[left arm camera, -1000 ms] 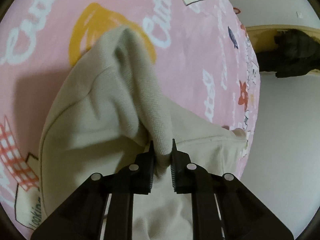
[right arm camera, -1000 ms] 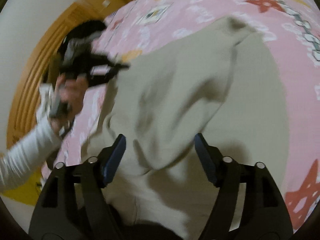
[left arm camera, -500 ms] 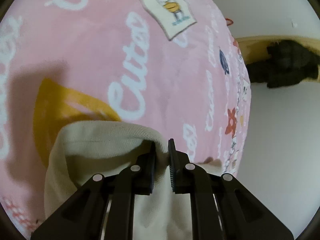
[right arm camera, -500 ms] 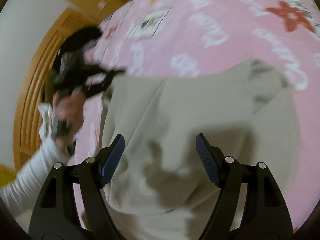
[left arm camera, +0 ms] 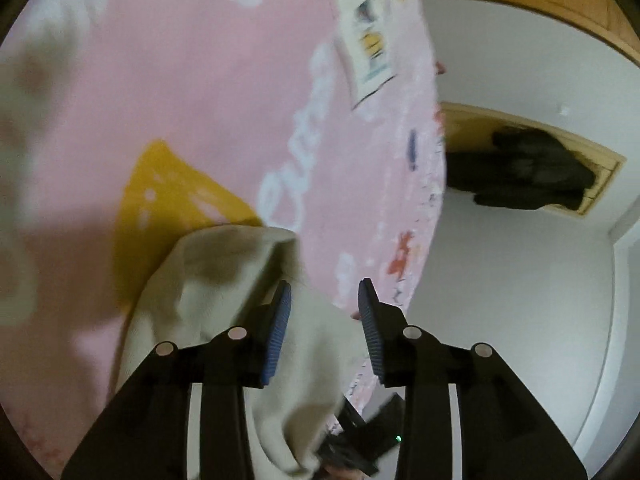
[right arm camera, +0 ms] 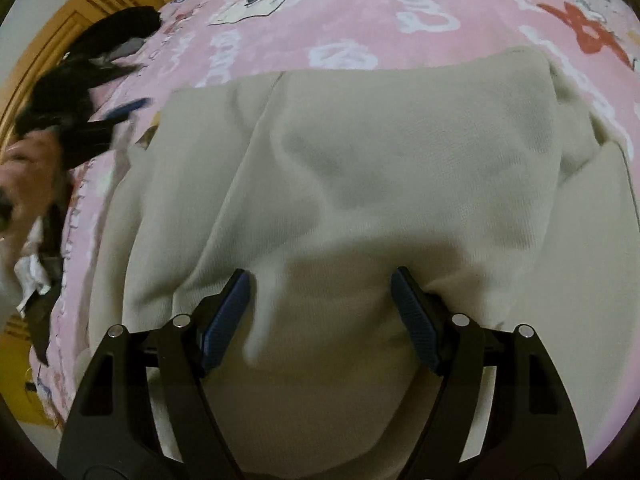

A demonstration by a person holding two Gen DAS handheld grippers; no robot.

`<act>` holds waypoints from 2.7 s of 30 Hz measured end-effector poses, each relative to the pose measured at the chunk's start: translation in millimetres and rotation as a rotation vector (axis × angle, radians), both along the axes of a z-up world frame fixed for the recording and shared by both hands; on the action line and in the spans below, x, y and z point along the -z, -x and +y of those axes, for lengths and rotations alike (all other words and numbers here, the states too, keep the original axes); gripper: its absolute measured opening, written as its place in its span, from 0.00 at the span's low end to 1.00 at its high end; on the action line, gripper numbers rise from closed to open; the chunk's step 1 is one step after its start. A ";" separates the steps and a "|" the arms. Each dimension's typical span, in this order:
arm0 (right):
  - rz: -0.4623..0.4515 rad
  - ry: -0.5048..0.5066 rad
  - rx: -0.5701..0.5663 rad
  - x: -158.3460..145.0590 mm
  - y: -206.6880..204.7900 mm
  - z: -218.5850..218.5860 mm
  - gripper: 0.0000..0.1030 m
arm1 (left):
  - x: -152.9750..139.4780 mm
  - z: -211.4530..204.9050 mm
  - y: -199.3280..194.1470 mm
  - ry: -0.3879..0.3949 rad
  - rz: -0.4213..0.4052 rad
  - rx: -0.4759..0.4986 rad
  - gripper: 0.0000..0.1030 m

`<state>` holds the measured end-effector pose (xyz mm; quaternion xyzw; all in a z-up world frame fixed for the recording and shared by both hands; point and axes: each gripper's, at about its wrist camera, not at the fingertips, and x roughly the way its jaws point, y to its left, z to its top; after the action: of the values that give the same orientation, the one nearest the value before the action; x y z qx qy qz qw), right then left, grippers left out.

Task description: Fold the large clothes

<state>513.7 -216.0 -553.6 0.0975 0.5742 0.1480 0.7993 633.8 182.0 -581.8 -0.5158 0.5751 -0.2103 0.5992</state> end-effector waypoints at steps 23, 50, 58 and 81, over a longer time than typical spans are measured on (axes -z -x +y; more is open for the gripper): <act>0.239 -0.529 0.400 16.0 112.9 -71.4 0.70 | 0.7 -96.7 193.5 -0.335 0.048 0.185 0.47; 0.126 -0.283 0.090 0.8 138.7 -74.8 0.05 | -24.6 -165.1 205.2 -0.990 0.166 0.194 0.17; 0.079 -0.390 0.007 -50.9 107.9 -28.4 0.05 | -34.9 -173.5 215.7 -1.113 0.166 0.282 0.17; -0.025 0.085 0.482 -92.5 306.3 -74.7 0.70 | -51.9 -73.8 303.7 -1.006 0.108 0.554 0.52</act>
<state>207.4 -290.7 -461.2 0.1960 0.5303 -0.0703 0.8218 330.0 108.1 -529.9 -0.0077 0.7477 -0.0333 0.6632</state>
